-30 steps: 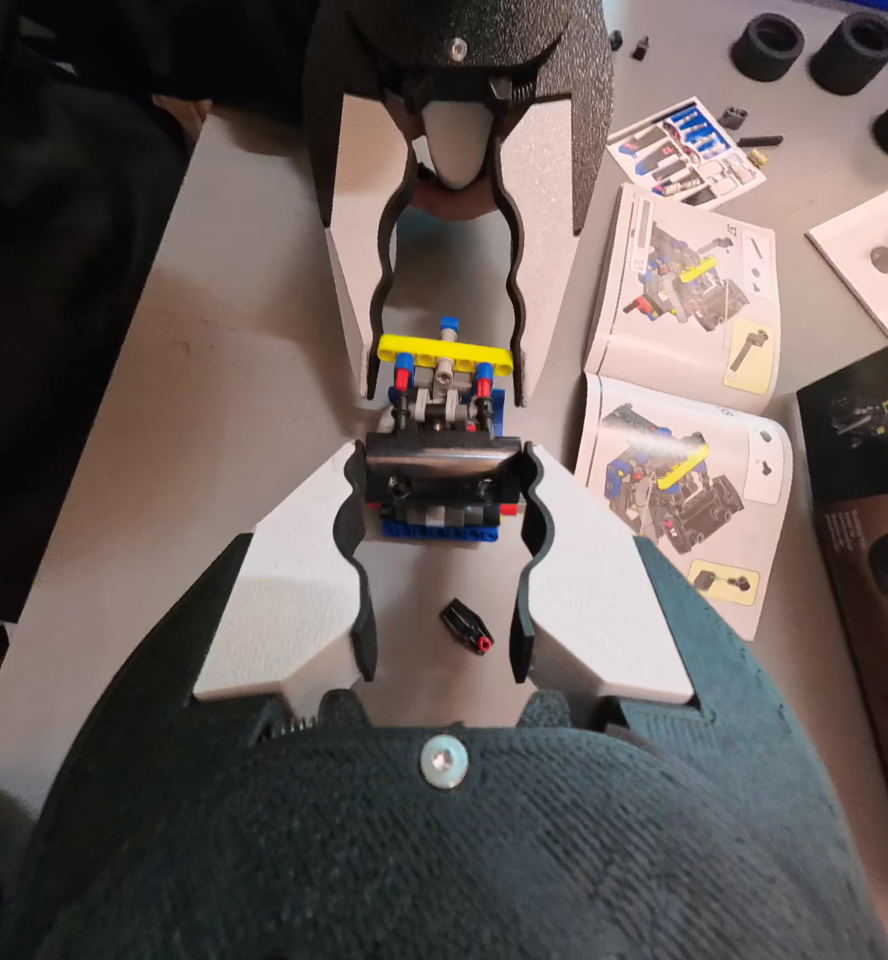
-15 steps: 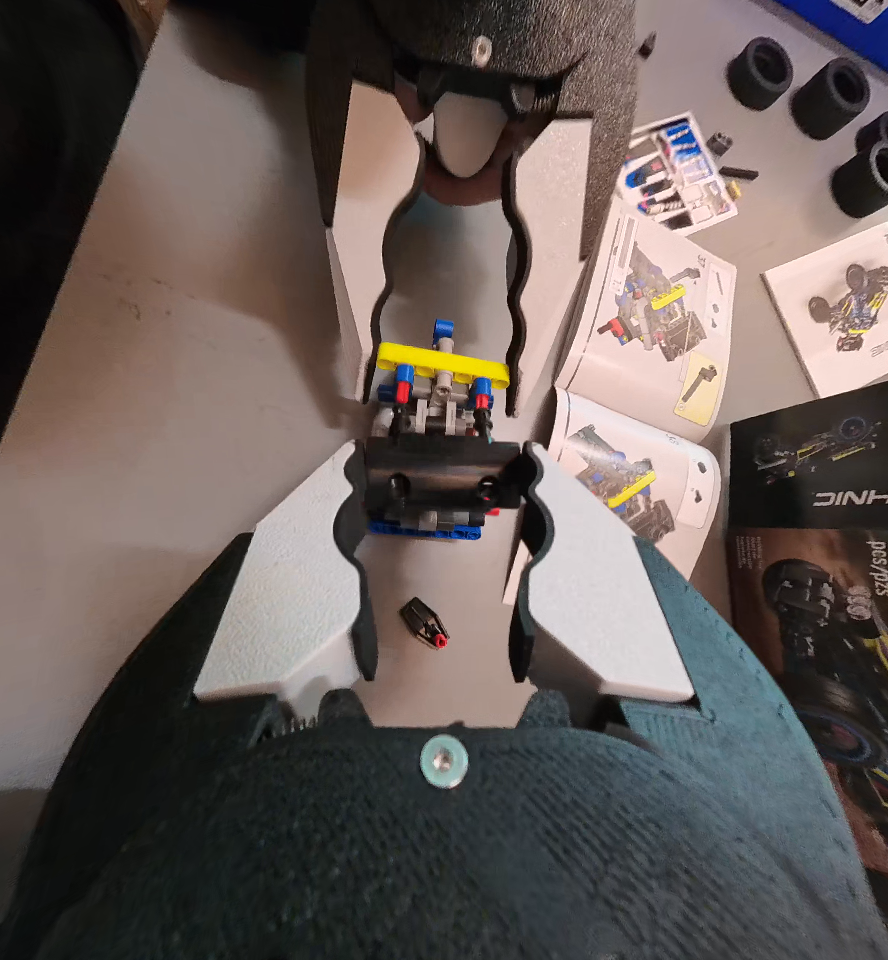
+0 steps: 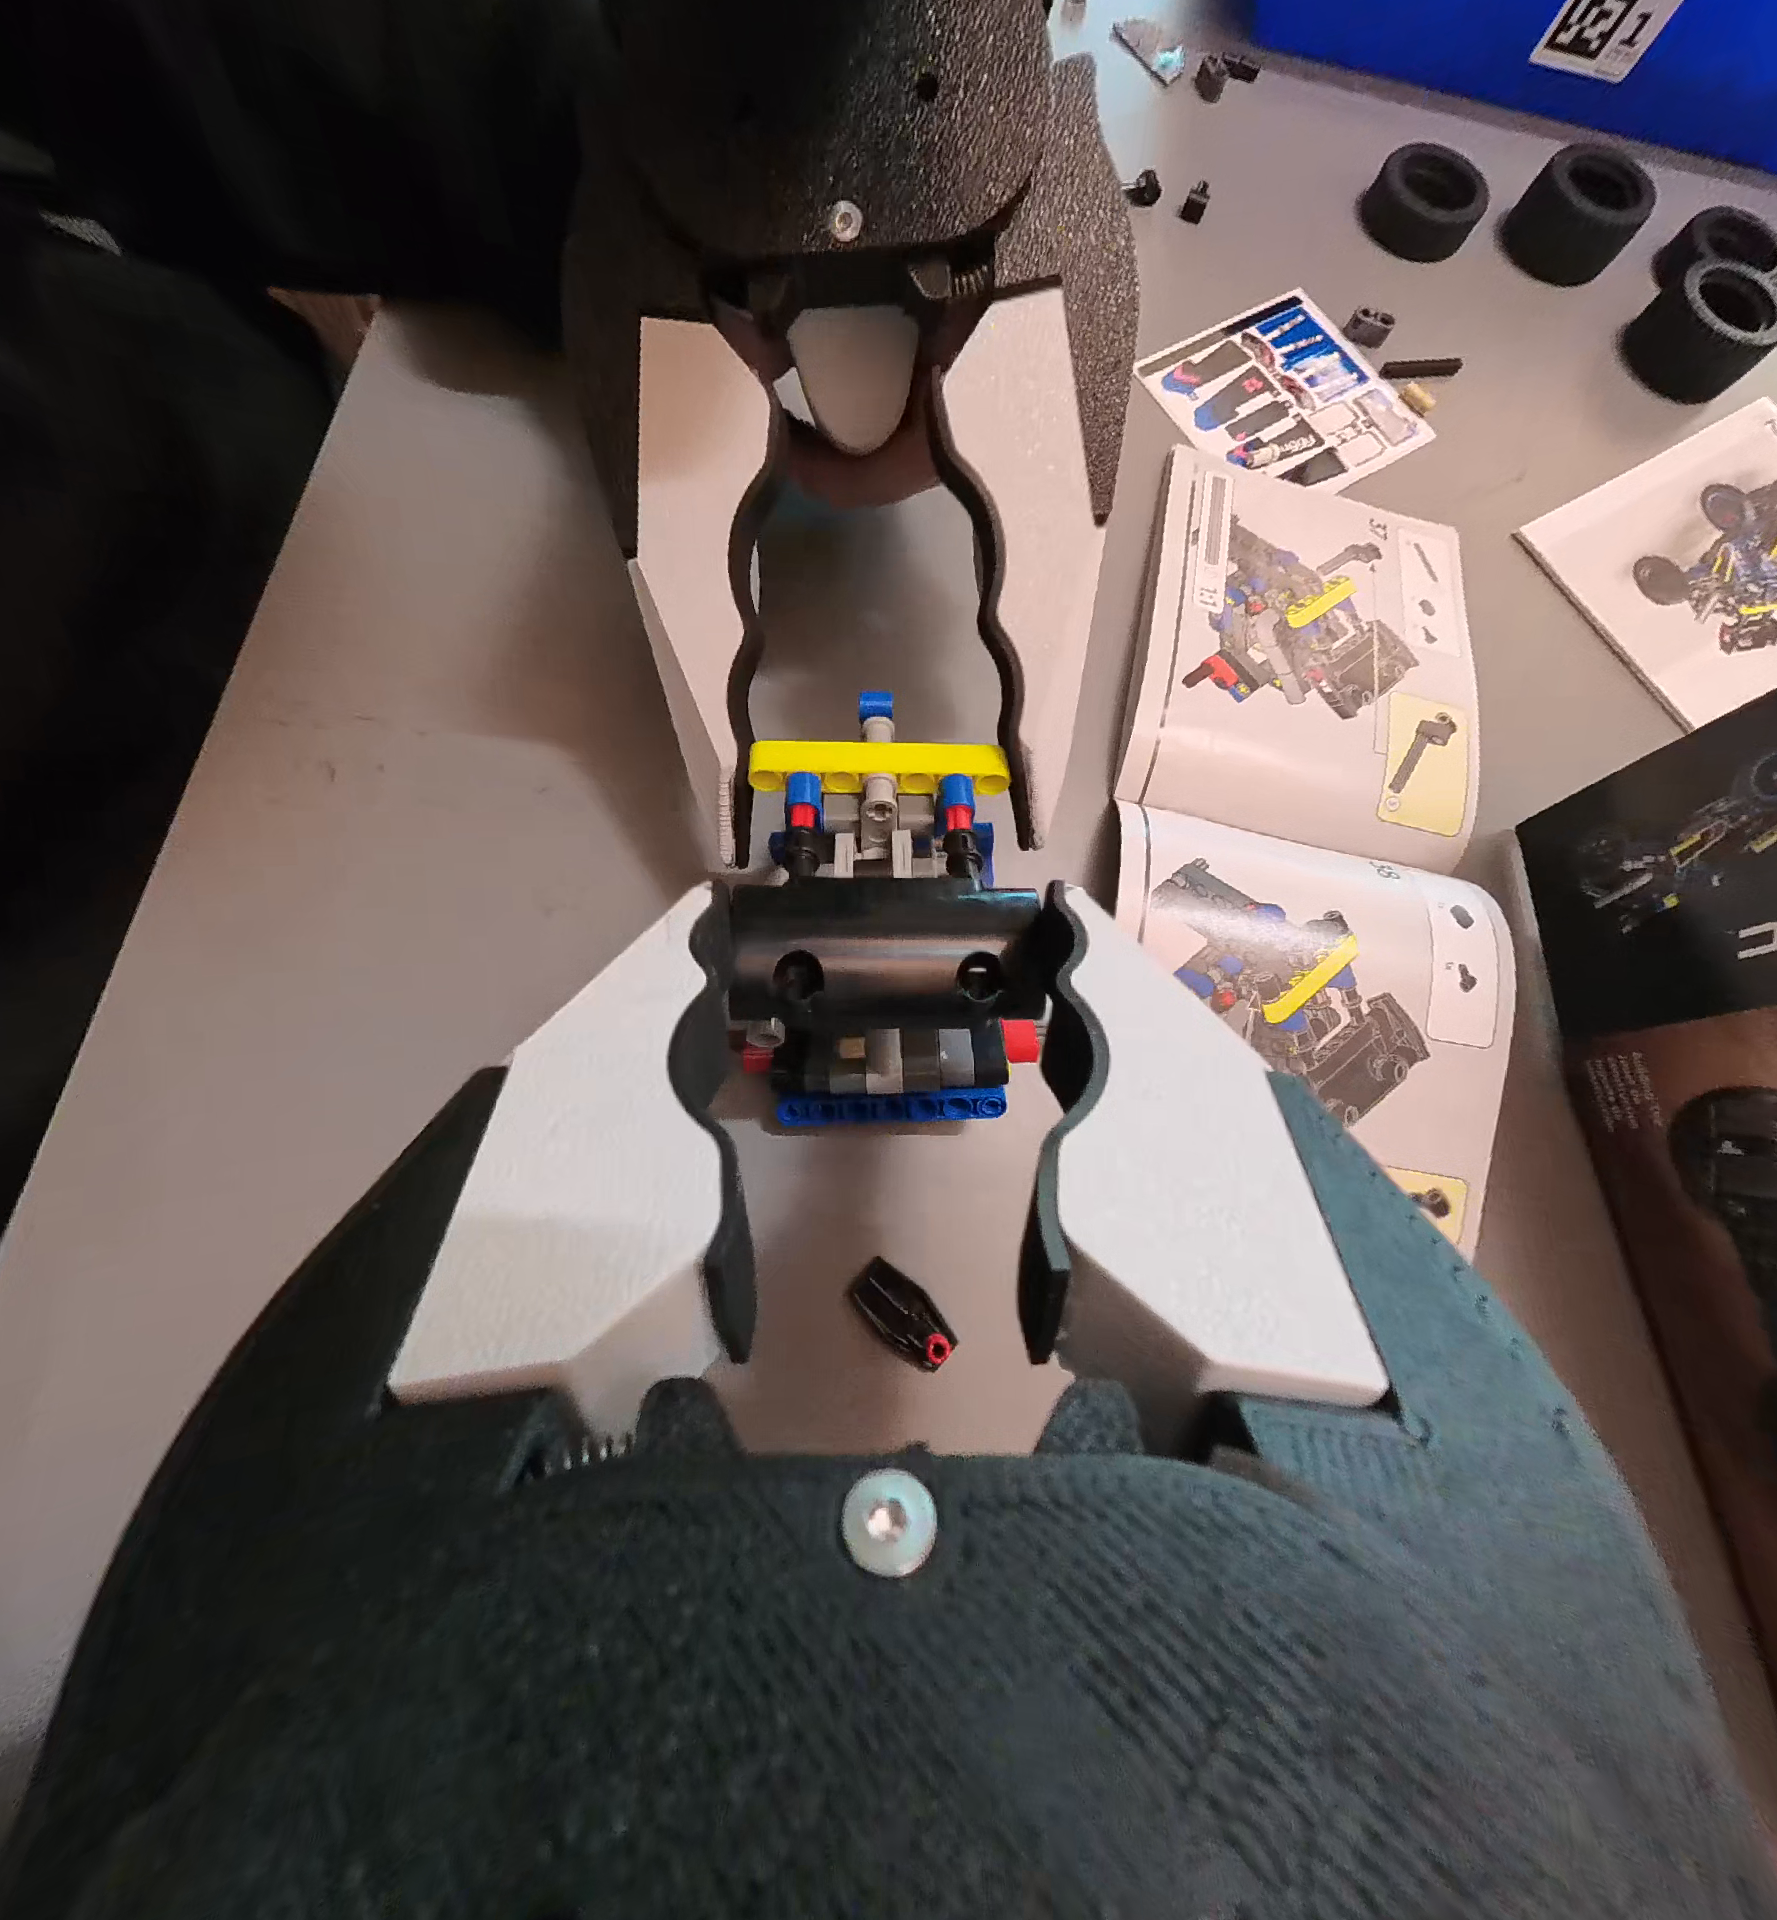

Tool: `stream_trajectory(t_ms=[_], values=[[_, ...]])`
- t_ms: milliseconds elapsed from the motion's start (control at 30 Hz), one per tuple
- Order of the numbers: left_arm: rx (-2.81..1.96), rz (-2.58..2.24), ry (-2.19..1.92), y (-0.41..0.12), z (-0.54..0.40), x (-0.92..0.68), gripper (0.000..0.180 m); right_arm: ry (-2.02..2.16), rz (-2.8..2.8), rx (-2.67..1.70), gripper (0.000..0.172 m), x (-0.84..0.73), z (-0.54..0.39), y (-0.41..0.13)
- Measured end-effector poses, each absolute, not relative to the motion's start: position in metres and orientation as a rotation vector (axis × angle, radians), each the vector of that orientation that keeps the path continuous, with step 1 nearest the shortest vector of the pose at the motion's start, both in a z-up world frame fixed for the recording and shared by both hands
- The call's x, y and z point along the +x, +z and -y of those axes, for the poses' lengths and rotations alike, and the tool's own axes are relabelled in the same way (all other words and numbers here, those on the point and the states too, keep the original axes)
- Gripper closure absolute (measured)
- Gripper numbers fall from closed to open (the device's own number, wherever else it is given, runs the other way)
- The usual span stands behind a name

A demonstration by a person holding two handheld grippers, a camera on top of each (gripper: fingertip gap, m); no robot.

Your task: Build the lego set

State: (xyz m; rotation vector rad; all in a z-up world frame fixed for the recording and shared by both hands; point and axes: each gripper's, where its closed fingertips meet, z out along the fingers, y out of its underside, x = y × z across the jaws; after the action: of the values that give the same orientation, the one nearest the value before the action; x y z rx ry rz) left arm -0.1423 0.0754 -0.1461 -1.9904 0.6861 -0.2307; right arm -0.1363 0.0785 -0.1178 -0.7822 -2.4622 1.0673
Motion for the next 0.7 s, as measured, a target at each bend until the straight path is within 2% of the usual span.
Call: stream_trajectory(t_ms=[167, 700], values=[[-1.974, -0.660, -0.265, -0.146, -0.076, -0.142, 0.119, 1.031, 2.455, -0.785, 0.114, -0.136, -0.083, -0.135], [-1.982, -0.721, -0.177, -0.146, -0.074, -0.144, 0.119, 1.098, 2.401, -0.709, 0.115, -0.138, -0.077, -0.124]])
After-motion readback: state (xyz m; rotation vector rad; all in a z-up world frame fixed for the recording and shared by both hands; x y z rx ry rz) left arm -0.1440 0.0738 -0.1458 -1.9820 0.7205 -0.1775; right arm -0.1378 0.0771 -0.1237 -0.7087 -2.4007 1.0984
